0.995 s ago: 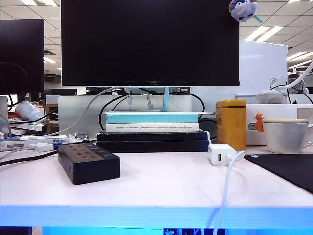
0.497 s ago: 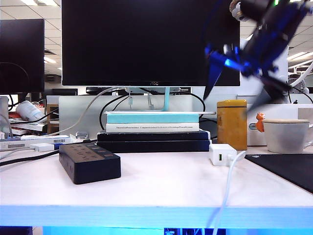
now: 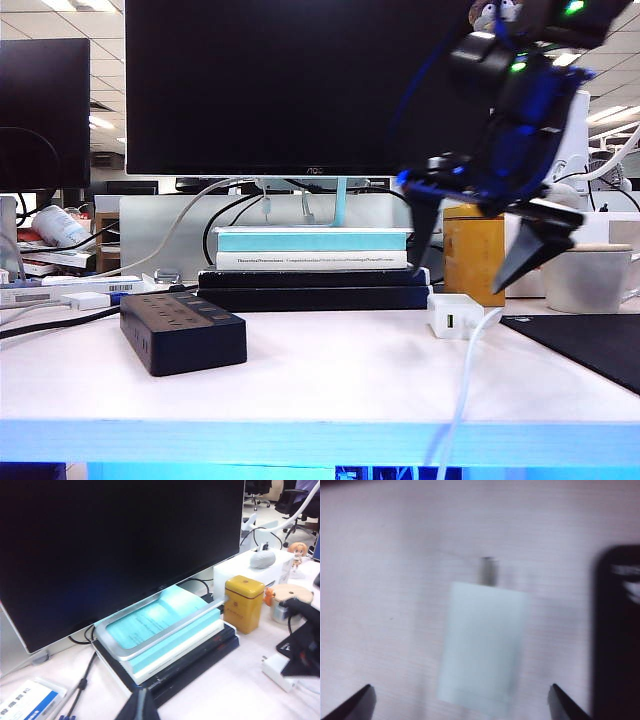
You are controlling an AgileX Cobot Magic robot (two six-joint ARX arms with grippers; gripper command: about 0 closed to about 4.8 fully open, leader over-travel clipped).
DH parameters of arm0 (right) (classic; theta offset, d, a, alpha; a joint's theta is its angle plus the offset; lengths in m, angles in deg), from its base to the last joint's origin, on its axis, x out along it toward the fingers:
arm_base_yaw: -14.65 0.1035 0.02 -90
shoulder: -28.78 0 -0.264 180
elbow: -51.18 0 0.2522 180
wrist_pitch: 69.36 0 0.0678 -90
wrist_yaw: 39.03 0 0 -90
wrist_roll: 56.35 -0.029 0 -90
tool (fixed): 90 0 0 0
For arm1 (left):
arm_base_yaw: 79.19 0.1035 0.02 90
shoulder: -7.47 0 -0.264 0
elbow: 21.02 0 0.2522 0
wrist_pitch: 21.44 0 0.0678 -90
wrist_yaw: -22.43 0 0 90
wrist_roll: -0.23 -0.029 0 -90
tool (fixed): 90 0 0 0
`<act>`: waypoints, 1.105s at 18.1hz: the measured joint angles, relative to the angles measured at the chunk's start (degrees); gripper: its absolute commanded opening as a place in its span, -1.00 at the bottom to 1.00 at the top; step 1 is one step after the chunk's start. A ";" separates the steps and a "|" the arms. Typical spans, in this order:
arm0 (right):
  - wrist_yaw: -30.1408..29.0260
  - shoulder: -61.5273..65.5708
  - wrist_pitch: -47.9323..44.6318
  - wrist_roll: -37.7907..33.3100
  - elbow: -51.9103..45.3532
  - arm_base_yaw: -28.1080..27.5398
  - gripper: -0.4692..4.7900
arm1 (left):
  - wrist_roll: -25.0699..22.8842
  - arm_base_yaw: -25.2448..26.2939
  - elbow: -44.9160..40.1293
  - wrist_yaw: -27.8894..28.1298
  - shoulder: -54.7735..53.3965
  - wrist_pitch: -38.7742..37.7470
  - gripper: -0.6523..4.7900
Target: Plug the white charger into the left socket.
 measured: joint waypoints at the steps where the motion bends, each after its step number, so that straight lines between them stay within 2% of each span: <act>1: 2.32 0.59 -1.05 0.48 0.00 1.36 0.89 | 0.00 0.00 0.00 0.04 -0.02 0.00 -0.77; 4: 4.87 2.01 -2.25 1.01 0.57 1.84 0.89 | 0.00 0.00 0.00 0.07 -0.02 0.00 -0.77; 9: 4.94 7.52 -0.94 1.07 3.56 1.68 0.87 | 0.00 0.00 0.00 0.04 -0.02 0.00 -0.77; 11: 4.90 9.22 0.92 1.68 4.57 1.68 0.47 | 0.00 0.00 0.00 0.04 -0.02 0.00 -0.77; 13: 4.94 9.66 3.19 1.95 5.60 1.66 -0.25 | 0.00 0.00 0.00 0.04 0.00 -0.02 -0.77; 14: 4.90 9.68 4.66 1.99 6.21 1.68 -0.53 | -0.02 0.00 0.00 0.04 0.02 -0.02 -0.77; 15: 4.87 9.73 5.64 1.99 6.86 1.68 -0.65 | 0.00 0.00 0.00 0.04 0.02 -0.02 -0.77; 17: 4.79 9.73 7.06 1.99 8.87 1.68 -0.65 | 0.00 0.00 0.00 0.04 0.02 -0.04 -0.77; 20: -1.75 9.49 8.59 1.38 16.06 1.68 -0.65 | 0.00 0.00 0.00 0.04 0.02 -0.66 -0.77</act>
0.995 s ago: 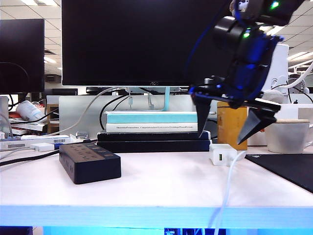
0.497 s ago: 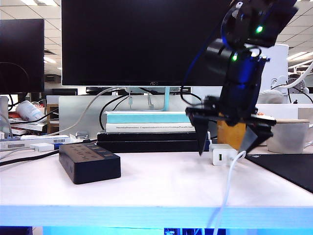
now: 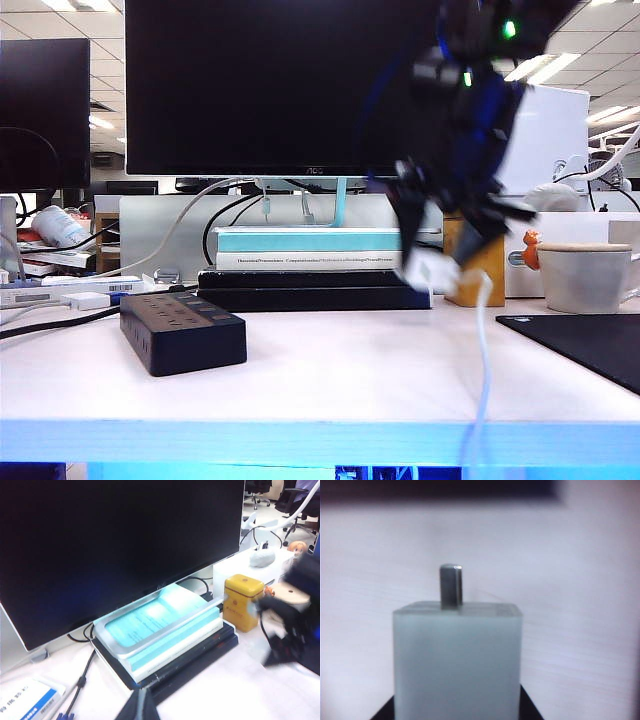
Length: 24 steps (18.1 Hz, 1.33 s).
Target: Plug the white charger into the left socket.
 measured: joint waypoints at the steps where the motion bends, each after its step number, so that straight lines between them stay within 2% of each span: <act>1: -2.56 0.02 1.20 -1.11 2.21 0.00 -0.65 | -0.02 0.00 0.00 0.00 0.00 -0.24 -0.77; 2: -6.23 0.00 2.05 -2.97 4.72 0.00 -0.66 | -0.02 0.00 0.00 0.00 -0.02 -0.37 -0.60; 3: -12.79 -0.04 2.29 -6.58 7.91 0.00 -0.65 | -0.87 0.00 0.00 -0.04 0.00 -0.48 -0.26; 4: -19.63 -0.22 2.23 -11.13 10.12 0.00 -0.65 | -5.31 0.00 0.00 -0.63 0.00 -1.18 -0.18; 5: -24.09 -0.31 2.08 -14.08 11.32 0.02 -0.65 | -10.23 -0.02 0.00 -1.03 0.00 -1.97 -0.18; 7: -34.45 -0.39 -0.22 -21.29 12.26 0.02 -0.65 | -15.34 -0.02 0.00 -1.18 -0.02 -2.56 -0.18; 8: -42.23 -0.28 -2.60 -28.20 12.28 0.00 -0.65 | -18.36 -0.02 0.00 -1.18 -0.02 -2.45 0.03; 9: -47.58 -0.28 -5.03 -34.29 12.31 0.02 -0.65 | -21.35 -0.04 0.00 -1.36 -0.02 -2.49 0.52; 11: -54.51 -0.26 -8.35 -41.81 12.41 0.04 -0.65 | -28.28 -0.90 0.00 -2.80 -0.04 -2.97 0.99; 15: -64.48 -0.28 -9.57 -51.25 12.55 0.20 -0.65 | -43.74 -5.73 -0.02 -3.50 -1.88 -3.04 1.00; 18: -67.25 -0.28 -9.66 -54.27 12.55 1.62 -0.65 | -51.32 -8.09 -0.02 -3.91 -2.84 -2.36 1.00; 21: -70.05 -0.28 -12.17 -56.78 12.55 3.39 -0.65 | -55.80 -11.32 -0.04 -3.87 -4.48 -0.74 1.00; 23: -70.66 -0.50 -14.62 -58.62 12.52 5.18 -0.65 | -57.68 -11.72 -0.02 -3.50 -5.03 0.79 1.00; 24: -70.64 -0.68 -15.93 -59.56 12.55 6.16 -0.65 | -57.88 -13.49 -0.02 -3.45 -5.53 1.38 1.00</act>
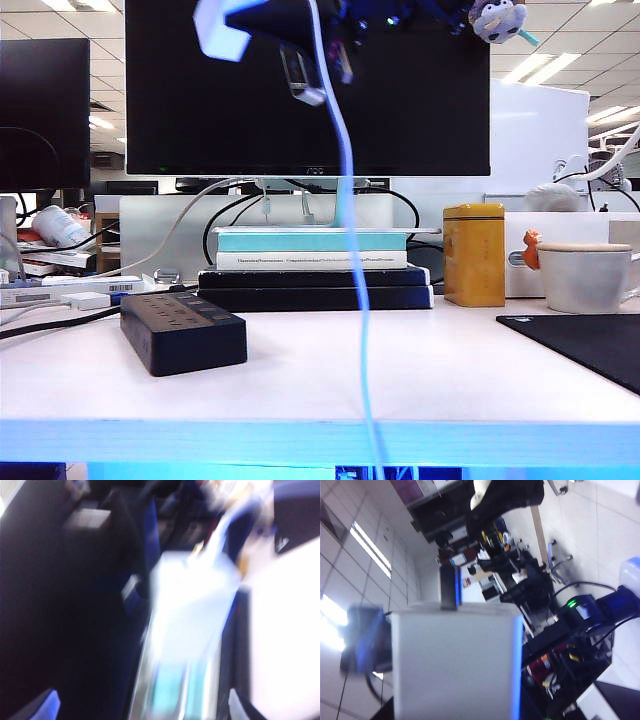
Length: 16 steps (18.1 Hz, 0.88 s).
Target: Plug the white charger into the left socket.
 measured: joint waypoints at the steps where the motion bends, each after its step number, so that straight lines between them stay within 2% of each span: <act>1: -0.09 0.00 -1.09 -1.14 0.00 0.92 -0.65 | -0.13 -0.35 -0.02 -0.81 -0.26 0.13 1.00; 5: -0.28 0.00 -10.67 -9.44 0.02 4.15 -0.65 | -1.27 -1.55 -0.02 -0.35 -0.70 0.94 1.00; 9: -0.35 -0.02 -20.39 -16.92 0.13 4.17 -0.65 | -2.67 -1.36 -0.02 -0.11 -0.66 1.03 1.00; 13: -0.39 -0.02 -21.68 -18.03 0.13 4.28 -0.65 | -2.80 -1.31 -0.02 0.46 -0.70 1.01 0.95; 16: -0.55 -0.02 -21.70 -18.23 0.13 4.52 -0.65 | -3.93 -1.29 -0.02 4.90 -0.70 1.03 0.95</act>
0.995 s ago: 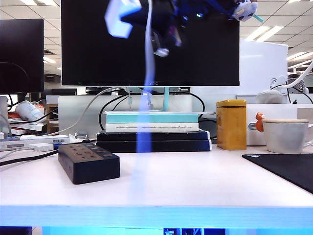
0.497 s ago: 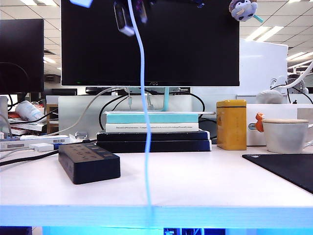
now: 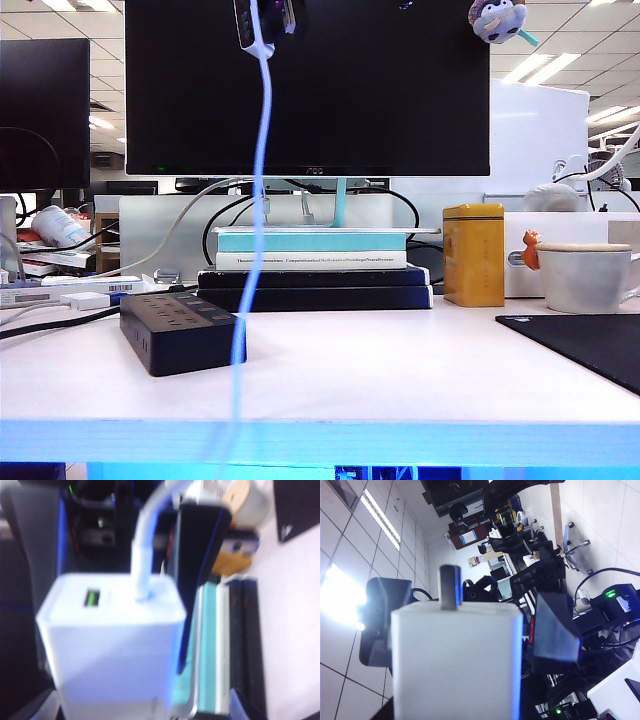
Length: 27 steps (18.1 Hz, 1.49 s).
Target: Plug the white charger into the left socket.
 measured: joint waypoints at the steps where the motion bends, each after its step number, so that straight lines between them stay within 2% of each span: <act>1: 0.00 0.00 0.00 -0.02 0.00 0.00 -0.65 | -0.13 0.00 0.00 0.61 0.00 0.28 0.94; 10: 0.02 -0.52 -0.02 -0.63 0.00 -0.02 -0.65 | -0.22 0.00 0.00 1.03 0.00 3.04 0.91; 13: 0.07 -0.52 0.00 -0.66 -0.02 0.00 -0.65 | -0.22 0.00 0.00 0.83 -0.28 3.28 0.84; 17: 0.09 -0.52 0.00 -0.66 0.00 0.00 -0.65 | -0.24 0.00 0.00 -1.16 -1.09 4.33 0.81; 19: 0.13 -0.52 -0.02 -0.66 0.00 -0.04 -0.65 | -0.24 0.00 0.00 -1.16 -1.57 4.48 0.62; 20: 0.13 -0.52 0.00 -0.66 0.00 -0.04 -0.65 | -0.26 0.00 0.00 -1.16 -1.62 4.48 0.16; 21: 0.11 -0.52 0.00 -0.68 0.00 -0.04 -0.65 | -0.33 0.00 0.00 -1.16 -1.64 4.55 0.01; 26: 0.17 -0.52 0.28 0.02 0.02 -0.07 -0.65 | -0.35 0.09 0.04 -2.10 -1.64 5.20 0.01; 27: 0.15 -0.55 0.48 1.16 0.04 -0.07 -0.60 | -0.76 0.09 0.04 -2.19 -1.66 5.49 0.01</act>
